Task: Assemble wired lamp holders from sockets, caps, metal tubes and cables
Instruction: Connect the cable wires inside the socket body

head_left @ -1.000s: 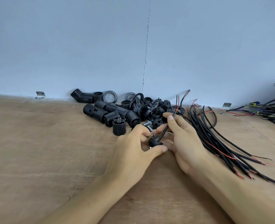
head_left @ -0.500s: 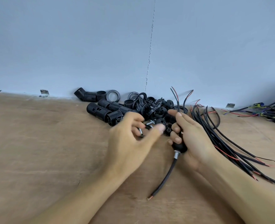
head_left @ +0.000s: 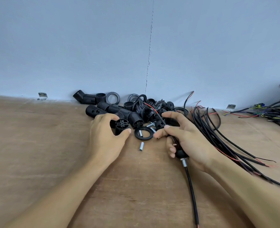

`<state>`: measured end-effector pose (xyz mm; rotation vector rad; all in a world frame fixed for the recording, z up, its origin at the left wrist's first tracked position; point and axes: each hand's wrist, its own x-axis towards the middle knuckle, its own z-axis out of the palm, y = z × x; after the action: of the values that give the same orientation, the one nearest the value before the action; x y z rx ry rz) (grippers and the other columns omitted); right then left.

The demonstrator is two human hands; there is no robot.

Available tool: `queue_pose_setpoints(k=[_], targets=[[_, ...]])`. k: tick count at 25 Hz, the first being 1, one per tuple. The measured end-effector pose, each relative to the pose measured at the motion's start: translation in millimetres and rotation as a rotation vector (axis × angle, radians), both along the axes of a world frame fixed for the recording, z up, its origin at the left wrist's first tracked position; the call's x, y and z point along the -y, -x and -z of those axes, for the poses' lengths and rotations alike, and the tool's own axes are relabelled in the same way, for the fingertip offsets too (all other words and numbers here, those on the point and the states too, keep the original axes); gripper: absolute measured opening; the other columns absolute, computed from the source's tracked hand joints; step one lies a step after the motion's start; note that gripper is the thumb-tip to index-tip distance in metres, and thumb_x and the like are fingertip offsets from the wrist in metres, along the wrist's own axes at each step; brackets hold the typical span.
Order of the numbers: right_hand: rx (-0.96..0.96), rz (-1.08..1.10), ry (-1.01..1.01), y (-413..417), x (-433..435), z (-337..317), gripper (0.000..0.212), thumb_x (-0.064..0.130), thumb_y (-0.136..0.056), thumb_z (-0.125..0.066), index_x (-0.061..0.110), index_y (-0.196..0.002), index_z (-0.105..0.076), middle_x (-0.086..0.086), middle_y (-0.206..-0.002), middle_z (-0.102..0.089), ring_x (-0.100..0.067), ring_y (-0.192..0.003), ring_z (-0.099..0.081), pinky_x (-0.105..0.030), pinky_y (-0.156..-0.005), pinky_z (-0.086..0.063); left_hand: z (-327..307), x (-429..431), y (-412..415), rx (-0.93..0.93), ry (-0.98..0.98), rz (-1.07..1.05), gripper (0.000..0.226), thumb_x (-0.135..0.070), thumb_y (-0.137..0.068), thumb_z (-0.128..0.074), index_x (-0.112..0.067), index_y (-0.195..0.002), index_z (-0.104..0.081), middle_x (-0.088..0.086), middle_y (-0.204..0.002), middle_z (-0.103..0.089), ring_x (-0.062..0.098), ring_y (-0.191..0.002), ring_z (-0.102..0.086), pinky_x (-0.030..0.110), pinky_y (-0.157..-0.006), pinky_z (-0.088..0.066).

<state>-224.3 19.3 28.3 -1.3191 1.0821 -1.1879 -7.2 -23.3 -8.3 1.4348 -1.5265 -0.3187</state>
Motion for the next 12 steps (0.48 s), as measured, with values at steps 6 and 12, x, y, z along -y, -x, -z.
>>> queue_pose_setpoints(k=[6, 12], targets=[[-0.195, 0.027, 0.064, 12.7, 4.7, 3.6, 0.025, 0.011, -0.104, -0.05, 0.02, -0.124, -0.06, -0.01, -0.087, -0.075, -0.016, -0.04, -0.046, -0.031, -0.048, -0.044, -19.4, -43.3, 21.6, -0.068, 0.165, 0.298, 0.038, -0.025, -0.075, -0.08, -0.036, -0.102, -0.057, -0.019, -0.097, -0.066, 0.005, -0.098, -0.063, 0.018, -0.086, -0.049], [-0.553, 0.144, 0.292, 25.6, 7.5, 11.6, 0.009, 0.025, -0.099, -0.063, 0.03, -0.098, -0.071, 0.003, -0.073, -0.071, -0.017, -0.058, -0.059, -0.033, -0.063, -0.05, -10.2, -66.7, 40.6, 0.201, 0.084, 0.709, 0.033, -0.028, -0.078, -0.073, -0.029, -0.111, -0.068, -0.021, -0.101, -0.063, 0.0, -0.099, -0.062, 0.009, -0.084, -0.044]])
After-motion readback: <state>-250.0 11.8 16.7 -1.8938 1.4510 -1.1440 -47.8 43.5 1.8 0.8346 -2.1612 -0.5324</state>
